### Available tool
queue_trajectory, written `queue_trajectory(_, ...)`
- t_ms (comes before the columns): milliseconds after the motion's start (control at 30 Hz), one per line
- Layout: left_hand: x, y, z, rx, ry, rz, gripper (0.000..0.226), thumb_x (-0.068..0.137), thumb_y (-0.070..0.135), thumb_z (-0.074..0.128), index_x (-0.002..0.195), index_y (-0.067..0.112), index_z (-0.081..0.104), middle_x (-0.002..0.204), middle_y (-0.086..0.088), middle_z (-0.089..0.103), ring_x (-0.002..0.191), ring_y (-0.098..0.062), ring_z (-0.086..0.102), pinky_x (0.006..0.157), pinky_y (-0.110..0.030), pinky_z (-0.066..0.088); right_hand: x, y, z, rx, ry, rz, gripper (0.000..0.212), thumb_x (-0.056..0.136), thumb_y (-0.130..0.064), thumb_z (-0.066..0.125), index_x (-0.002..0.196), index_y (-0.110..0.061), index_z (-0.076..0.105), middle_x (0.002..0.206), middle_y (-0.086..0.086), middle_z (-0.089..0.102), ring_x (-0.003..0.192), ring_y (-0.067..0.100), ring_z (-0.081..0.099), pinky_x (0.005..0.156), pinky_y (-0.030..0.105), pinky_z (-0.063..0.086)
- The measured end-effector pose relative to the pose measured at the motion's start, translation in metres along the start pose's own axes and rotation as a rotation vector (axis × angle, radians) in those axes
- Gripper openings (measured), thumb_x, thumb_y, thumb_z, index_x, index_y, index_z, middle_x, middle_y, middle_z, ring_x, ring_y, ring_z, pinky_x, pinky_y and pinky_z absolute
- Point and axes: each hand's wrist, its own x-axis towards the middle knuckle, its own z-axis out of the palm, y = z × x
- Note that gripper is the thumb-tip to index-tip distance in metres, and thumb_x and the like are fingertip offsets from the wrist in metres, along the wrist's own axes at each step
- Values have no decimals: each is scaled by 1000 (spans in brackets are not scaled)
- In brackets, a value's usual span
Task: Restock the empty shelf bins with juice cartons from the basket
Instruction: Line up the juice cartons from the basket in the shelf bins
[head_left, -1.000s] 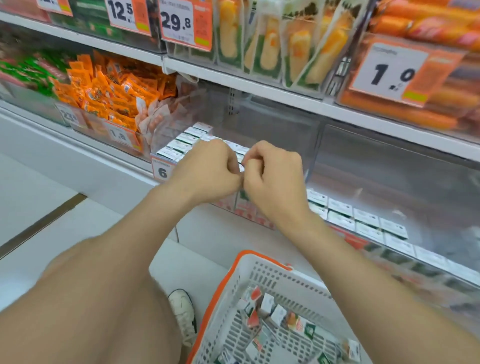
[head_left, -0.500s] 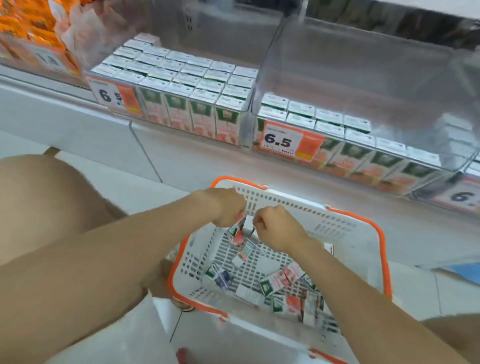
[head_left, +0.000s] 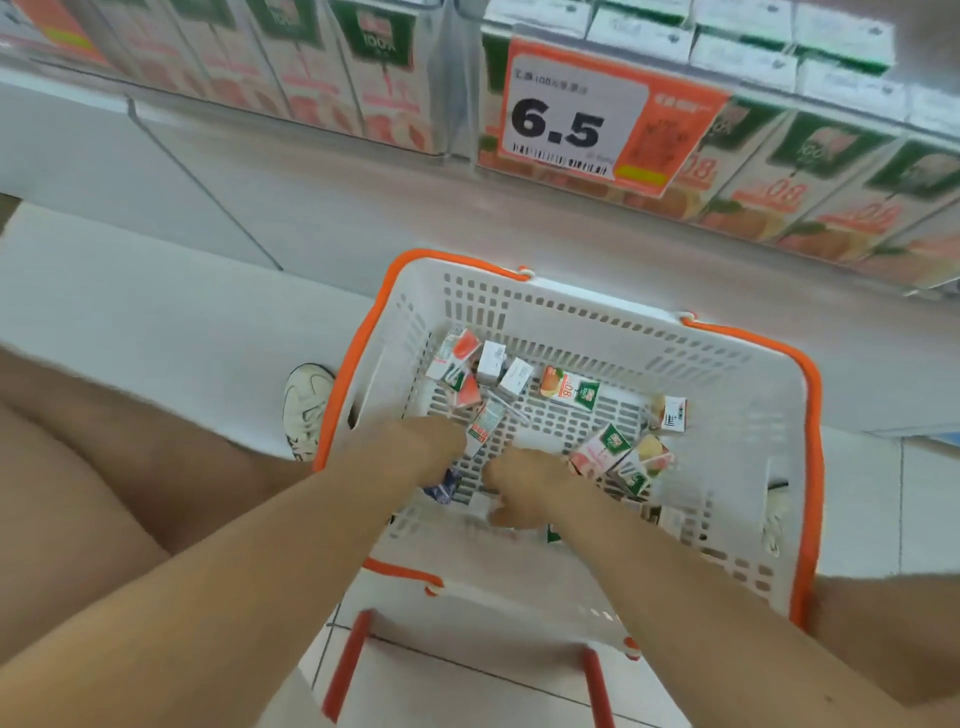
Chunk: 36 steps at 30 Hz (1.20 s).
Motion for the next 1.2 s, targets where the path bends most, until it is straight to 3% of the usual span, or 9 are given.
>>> queue_trajectory(167, 13, 12, 21, 15, -117, 4, 21, 103, 7, 61, 123, 2, 68, 116, -13, 68, 104, -30, 67, 95, -40, 56, 4, -12, 23, -145, 58, -52, 18, 96, -25, 68, 109, -13, 68, 106, 7, 71, 98, 30, 67, 77, 36, 38)
queue_trajectory(267, 17, 14, 18, 110, -120, 15, 28, 102, 6, 61, 129, 3, 65, 124, -10, 68, 103, -29, 66, 94, -39, 57, 5, -8, 27, 8, 46, -7, 18, 94, -17, 65, 110, -10, 62, 104, 12, 68, 94, 33, 67, 69, 36, 47)
queue_trajectory(333, 15, 16, 15, 129, -114, -15, 35, 104, 8, 58, 139, 3, 61, 137, -9, 63, 109, -29, 64, 89, -36, 56, 4, -2, 23, 152, 38, 18, 20, 89, -18, 69, 106, -12, 61, 97, 10, 64, 88, 32, 64, 66, 37, 51)
queue_trajectory(467, 6, 10, 17, 200, -83, -50, 47, 103, 3, 58, 148, 13, 54, 151, -8, 52, 136, -33, 53, 104, -49, 48, -5, 19, 6, 471, 105, 113, 19, 76, -21, 79, 82, -10, 64, 67, 5, 57, 63, 22, 58, 55, 34, 45)
queue_trajectory(667, -4, 8, 14, 102, -116, -41, 56, 104, 4, 57, 157, 12, 41, 151, -10, 53, 136, -32, 55, 105, -46, 49, -29, 42, -21, 906, 169, 240, 21, 79, -18, 86, 91, -19, 68, 74, -3, 68, 69, 15, 66, 68, 33, 55)
queue_trajectory(867, -41, 12, -20, -45, -99, 3, 56, 101, 23, 64, 153, 14, 46, 149, -8, 54, 128, -29, 60, 103, -41, 54, -67, 44, -54, 1000, 310, 235, 34, 85, -15, 84, 112, -12, 63, 95, 7, 72, 81, 20, 67, 73, 33, 54)
queue_trajectory(933, -60, 14, -42, -148, -101, 8, 57, 102, 28, 63, 155, 17, 45, 148, -7, 54, 115, -28, 67, 94, -39, 58, -84, 41, -66, 1010, 371, 230, 33, 86, -9, 81, 114, -10, 63, 90, 0, 71, 77, 14, 67, 66, 28, 54)
queue_trajectory(1067, -106, 7, -86, -372, -11, 58, 54, 101, 35, 63, 152, 26, 47, 143, -2, 49, 84, -16, 71, 79, -32, 59, -120, 33, -94, 995, 510, 200, 37, 83, -12, 77, 113, -13, 55, 97, 6, 69, 81, 23, 69, 70, 42, 57)
queue_trajectory(1200, -158, -5, -132, -405, 180, 116, 44, 96, 38, 67, 138, 25, 62, 106, 1, 63, 81, -20, 69, 78, -35, 56, -157, 15, -131, 1049, 703, 98, 36, 90, -7, 69, 119, -22, 54, 100, 11, 65, 65, 19, 62, 59, 37, 52)
